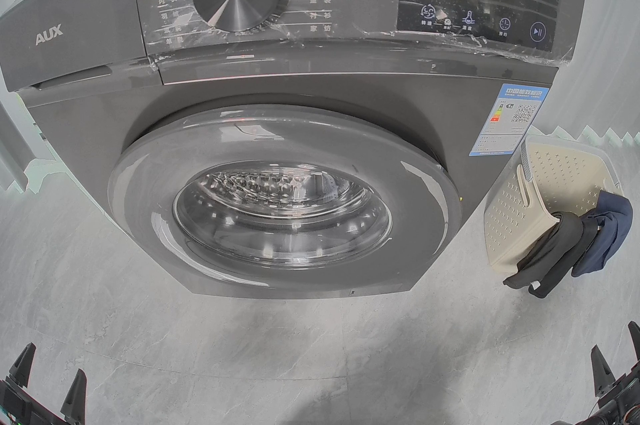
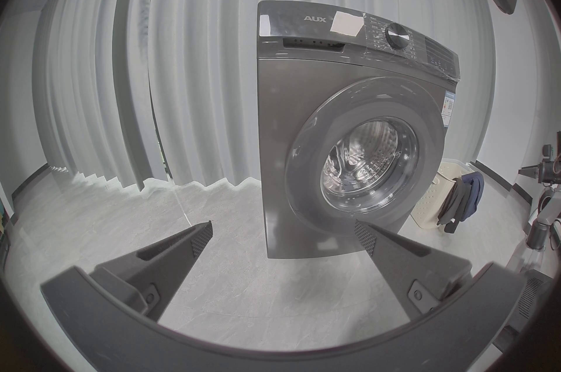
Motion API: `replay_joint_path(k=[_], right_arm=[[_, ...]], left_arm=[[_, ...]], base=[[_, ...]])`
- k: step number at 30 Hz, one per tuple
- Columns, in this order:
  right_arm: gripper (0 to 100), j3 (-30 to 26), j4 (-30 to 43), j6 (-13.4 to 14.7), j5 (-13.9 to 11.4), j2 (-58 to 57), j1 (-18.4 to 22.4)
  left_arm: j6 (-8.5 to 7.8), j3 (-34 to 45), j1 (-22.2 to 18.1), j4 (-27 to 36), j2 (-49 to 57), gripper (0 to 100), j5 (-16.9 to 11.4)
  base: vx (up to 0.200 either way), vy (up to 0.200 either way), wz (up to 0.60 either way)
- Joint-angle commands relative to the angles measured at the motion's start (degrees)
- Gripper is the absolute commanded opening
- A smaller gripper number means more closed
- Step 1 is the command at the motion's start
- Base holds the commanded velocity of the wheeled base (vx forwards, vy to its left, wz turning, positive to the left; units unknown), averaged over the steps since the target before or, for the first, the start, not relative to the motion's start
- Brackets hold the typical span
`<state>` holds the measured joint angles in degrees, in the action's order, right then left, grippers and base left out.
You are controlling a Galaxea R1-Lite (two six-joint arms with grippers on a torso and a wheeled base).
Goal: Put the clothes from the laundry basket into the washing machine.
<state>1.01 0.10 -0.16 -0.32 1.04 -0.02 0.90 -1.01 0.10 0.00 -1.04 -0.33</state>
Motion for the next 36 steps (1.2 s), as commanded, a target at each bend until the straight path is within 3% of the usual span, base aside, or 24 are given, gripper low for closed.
replay_joint_path(k=[1, 4, 22, 27, 28, 35, 36], right_arm=[[100, -0.9, 0.0, 0.0, 0.0, -1.0, -0.1], [100, -0.9, 0.0, 0.0, 0.0, -1.0, -0.1], [100, -1.0, 0.0, 0.2, -1.1, -1.0, 0.0], [100, -0.4, -3.8, -0.1, -1.3, -1.0, -0.1], [100, 1.7, -8.3, -0.4, -1.5, -1.0, 0.0], [100, 4.9, -8.7, -0.1, -5.0, 12.4, -1.1], [100, 5.2, -8.7, -0.3, -6.5, 15.5, -2.1]], left_arm=[[0.06, 0.9, 0.0, 0.0, 1.0, 100, 0.1], [-0.02, 0.9, 0.0, 0.0, 1.0, 100, 0.1], [-0.02, 0.9, 0.0, 0.0, 1.0, 100, 0.0], [0.06, 0.9, 0.0, 0.0, 1.0, 100, 0.1], [-0.11, 0.9, 0.0, 0.0, 1.0, 100, 0.0], [-0.20, 0.9, 0.0, 0.0, 1.0, 100, 0.0], [-0.20, 0.9, 0.0, 0.0, 1.0, 100, 0.0]], base=[[0.000, 0.200, 0.00], [0.000, 0.200, 0.00], [0.000, 0.000, 0.00], [0.200, 0.000, 0.00], [0.200, 0.000, 0.00], [0.000, 0.000, 0.00], [0.000, 0.000, 0.00]])
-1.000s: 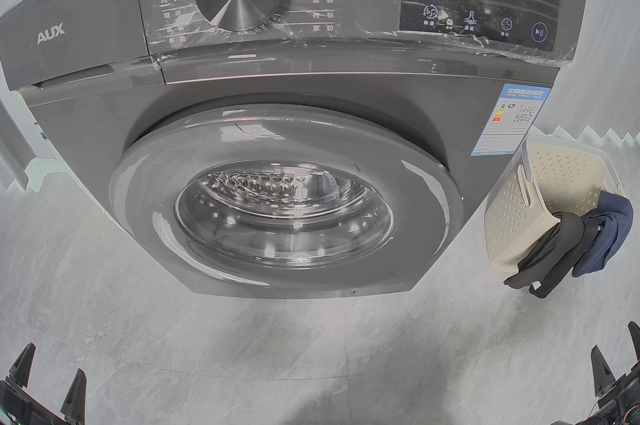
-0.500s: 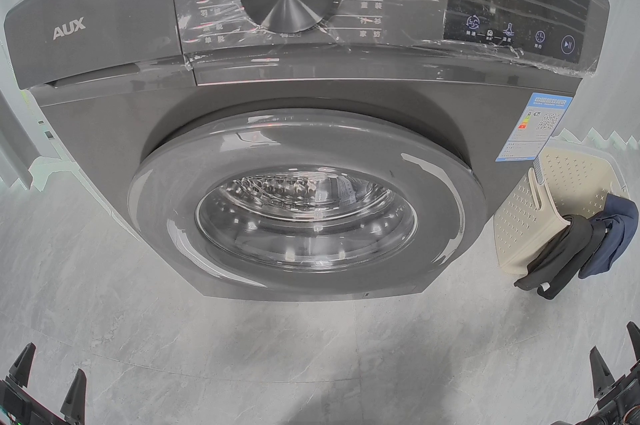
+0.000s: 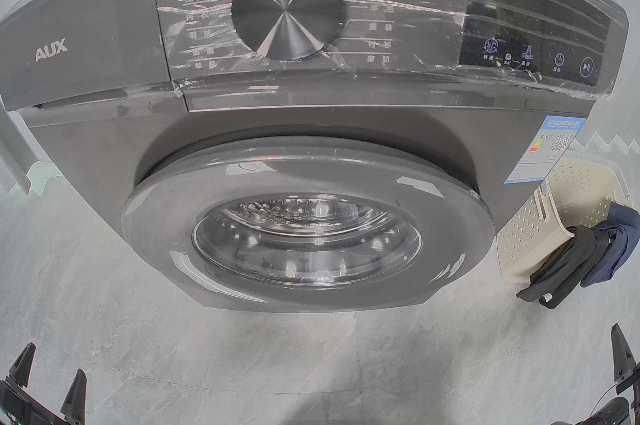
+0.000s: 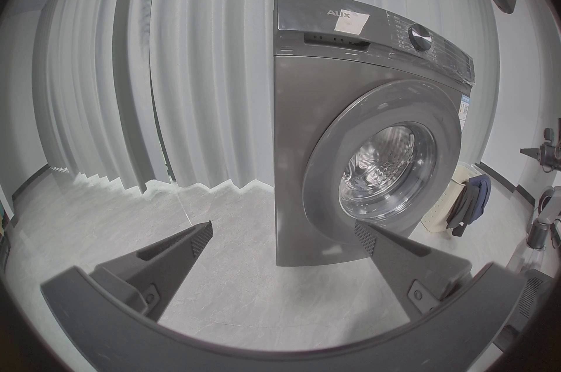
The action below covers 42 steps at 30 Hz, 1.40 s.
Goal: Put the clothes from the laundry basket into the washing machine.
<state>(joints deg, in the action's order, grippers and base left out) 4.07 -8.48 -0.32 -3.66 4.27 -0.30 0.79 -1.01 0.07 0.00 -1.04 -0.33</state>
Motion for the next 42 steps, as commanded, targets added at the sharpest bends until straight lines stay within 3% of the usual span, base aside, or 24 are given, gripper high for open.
replay_joint_path(k=[1, 2, 3, 4, 5, 7, 8, 12, 14, 15, 17, 20, 26, 31, 42], right_arm=[[100, 2.4, 0.2, -0.4, -4.4, 14.2, -2.5], [100, 2.6, 0.3, -0.6, -6.0, 16.5, -3.2], [100, 2.6, 0.3, -0.6, -6.0, 16.5, -3.2], [100, 2.7, -0.3, -2.1, -10.5, 22.6, -5.1], [100, 2.9, -0.4, -2.5, -12.2, 24.6, -5.8], [100, 4.0, -2.2, -2.2, -15.2, 30.0, -8.3], [100, 4.3, -2.8, -2.1, -15.2, 31.2, -8.7], [100, 7.1, -12.3, -1.1, -15.0, 42.7, -12.5], [100, 7.1, -12.3, -1.1, -15.0, 42.7, -12.5], [100, 9.2, -18.6, 1.5, -14.6, 50.5, -14.7], [100, 10.0, -22.1, 3.7, -13.0, 54.6, -16.6], [100, 9.8, -27.3, 5.9, -9.9, 59.1, -19.5], [100, 9.8, -32.8, 9.4, -8.7, 65.9, -25.5], [100, 9.5, -40.6, 9.3, -7.2, 71.9, -25.7], [100, 13.1, -41.8, 9.2, -7.0, 76.6, -28.2]], left_arm=[[-0.09, 0.9, -0.1, 0.0, 1.0, 100, 0.0], [-0.18, 0.9, 0.0, 0.0, 1.0, 100, 0.0], [-0.18, 0.9, 0.0, 0.0, 1.0, 100, 0.0], [-0.27, 0.9, 0.0, 0.0, 1.0, 100, 0.0], [-0.18, 0.9, 0.0, 0.0, 1.0, 100, 0.0], [-0.27, 0.9, 0.0, 0.0, 1.0, 100, 0.0], [-0.27, 0.9, 0.0, 0.0, 1.0, 100, 0.0], [-0.27, 0.9, 0.0, 0.0, 1.0, 100, 0.0], [-0.27, 0.9, 0.0, 0.0, 1.0, 100, 0.0], [-0.27, 0.9, 0.0, 0.0, 1.0, 100, 0.0], [-0.18, 0.9, 0.0, 0.0, 1.0, 100, 0.0], [-0.18, 0.9, -0.1, 0.0, 1.0, 100, -0.1], [-0.09, 0.9, -0.1, 0.0, 1.0, 100, -0.1], [-0.09, 0.9, -0.1, 0.0, 1.0, 100, -0.1], [-0.09, 0.9, 0.0, 0.0, 1.0, 100, -0.1]], base=[[0.000, 0.000, 0.00], [0.000, 0.000, 0.00], [0.000, 0.000, 0.00], [0.000, 0.000, 0.00], [0.000, 0.000, 0.00], [0.000, 0.000, 0.00], [0.000, 0.000, 0.00], [0.000, 0.000, 0.00], [0.000, 0.000, 0.00], [0.000, 0.000, 0.00], [0.000, 0.000, 0.00], [0.000, 0.000, 0.00], [0.000, 0.000, 0.00], [0.000, 0.000, 0.00], [0.000, 0.000, 0.00]])
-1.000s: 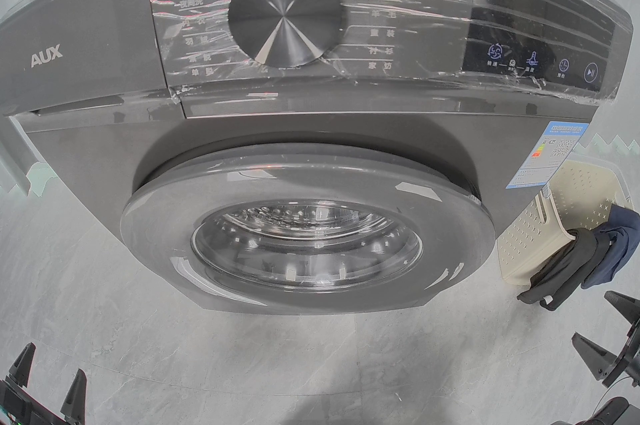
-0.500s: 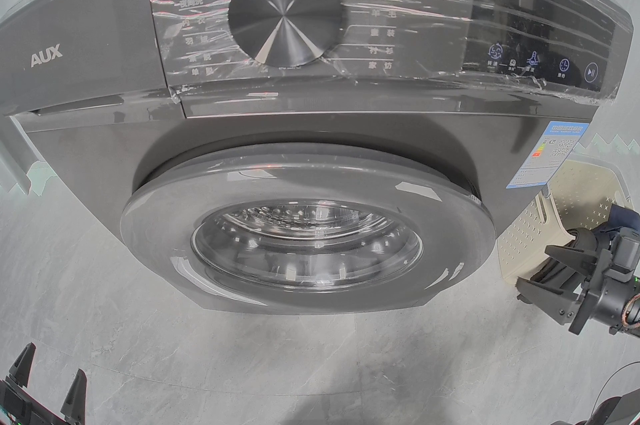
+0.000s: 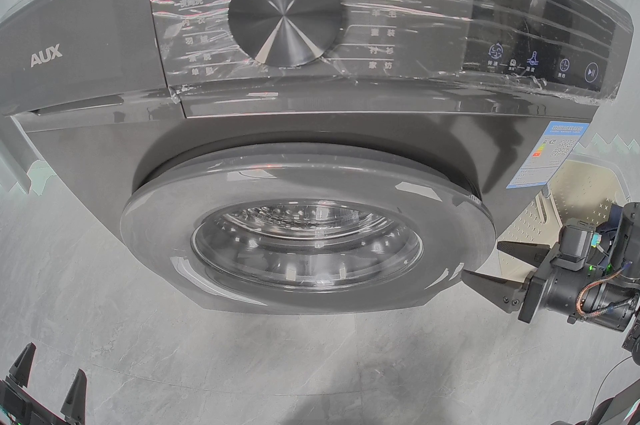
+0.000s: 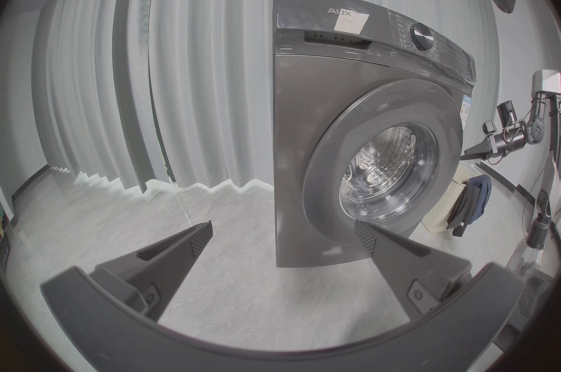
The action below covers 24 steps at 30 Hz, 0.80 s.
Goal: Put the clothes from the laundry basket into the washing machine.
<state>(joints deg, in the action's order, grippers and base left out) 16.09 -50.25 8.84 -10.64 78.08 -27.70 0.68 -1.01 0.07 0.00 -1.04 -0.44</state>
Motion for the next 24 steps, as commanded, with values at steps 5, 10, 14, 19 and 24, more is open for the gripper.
replay_joint_path(k=[5, 10, 14, 19, 24], right_arm=[[100, 1.8, -0.1, 0.0, -0.4, 4.4, -1.7], [100, -1.8, -0.1, -0.1, -0.6, 3.0, -2.5], [100, -4.7, 0.2, -0.1, -1.3, -1.0, -3.5], [100, -4.4, 0.0, -0.4, -1.1, -1.4, -2.9], [100, -1.3, -0.1, -0.3, -1.0, 1.3, -2.7]], left_arm=[[0.11, 0.9, 0.0, 0.0, 1.0, 100, 0.0], [0.11, 0.9, 0.0, 0.0, 1.0, 100, 0.0], [0.02, 0.9, 0.0, 0.0, 1.0, 100, 0.0], [0.02, 0.8, 0.0, 0.0, 1.0, 100, 0.0], [0.20, 0.9, 0.0, 0.0, 1.0, 100, 0.0]], base=[[0.000, 0.000, 0.00], [0.000, 0.000, 0.00], [0.000, 0.000, 0.00], [0.000, 0.000, 0.00], [-0.080, 0.000, 0.00]])
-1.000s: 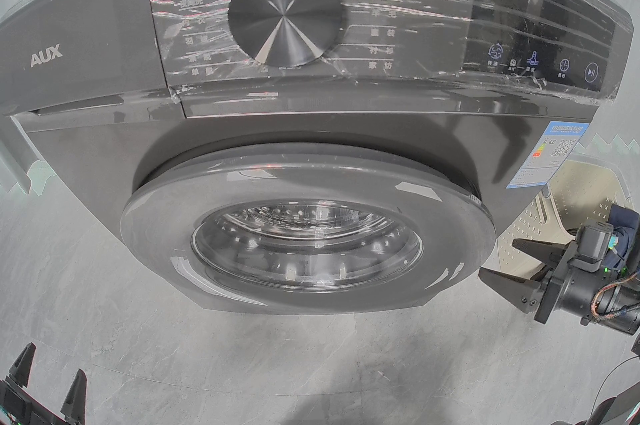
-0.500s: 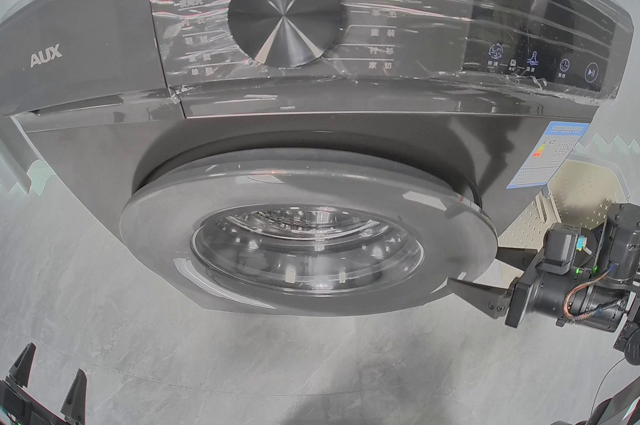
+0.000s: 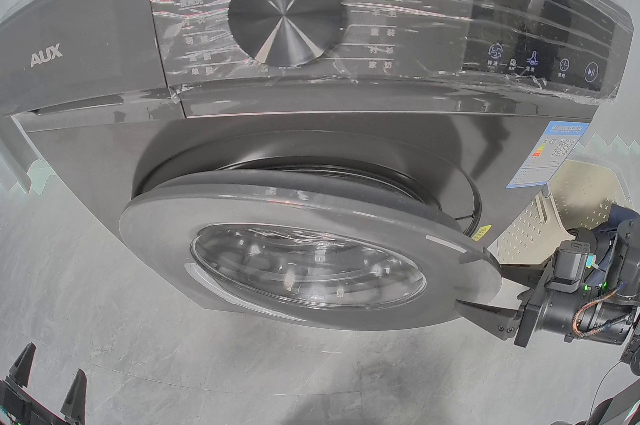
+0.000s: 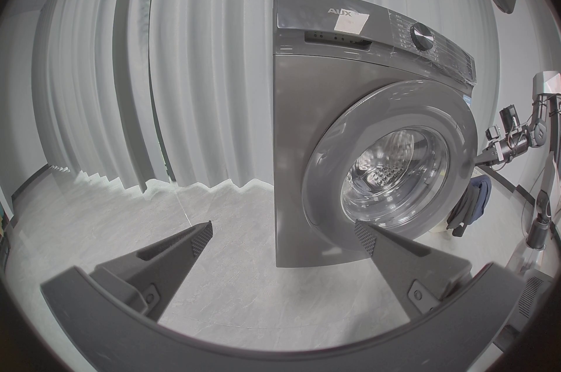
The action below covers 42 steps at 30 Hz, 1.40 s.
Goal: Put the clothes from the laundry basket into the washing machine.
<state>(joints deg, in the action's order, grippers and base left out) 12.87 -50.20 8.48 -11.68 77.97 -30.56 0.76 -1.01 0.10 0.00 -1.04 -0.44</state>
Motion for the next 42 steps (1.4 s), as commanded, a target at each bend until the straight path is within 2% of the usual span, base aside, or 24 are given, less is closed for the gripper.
replay_joint_path(k=[1, 7, 16, 22, 28, 42], right_arm=[[100, 2.5, -0.2, 0.0, 0.1, 2.0, 0.2], [100, 2.8, -0.2, 0.0, -0.1, 3.6, -0.6], [100, -1.2, -0.1, 0.0, -0.5, 0.4, -2.5], [100, 0.7, -0.2, -0.1, -0.2, 1.3, -1.8], [100, 1.8, -0.2, 0.0, -0.1, 2.1, -1.7], [100, 3.6, -0.2, -0.1, -0.3, 3.8, -1.8]], left_arm=[[0.04, 0.9, 0.0, 0.0, 1.0, 100, 0.0], [-0.05, 0.9, 0.0, 0.0, 1.0, 100, 0.0], [-0.14, 0.9, 0.0, 0.0, 1.0, 100, 0.0], [-0.23, 0.9, 0.0, 0.0, 1.0, 100, 0.0], [-0.05, 0.9, -0.1, 0.0, 1.0, 100, 0.0], [-0.05, 0.9, -0.1, 0.0, 1.0, 100, 0.0]], base=[[-0.200, 0.000, 0.00], [-0.100, 0.000, 0.00], [0.000, 0.000, 0.00], [0.000, 0.000, 0.00], [0.000, -0.200, 0.00], [0.000, 0.000, 0.00]])
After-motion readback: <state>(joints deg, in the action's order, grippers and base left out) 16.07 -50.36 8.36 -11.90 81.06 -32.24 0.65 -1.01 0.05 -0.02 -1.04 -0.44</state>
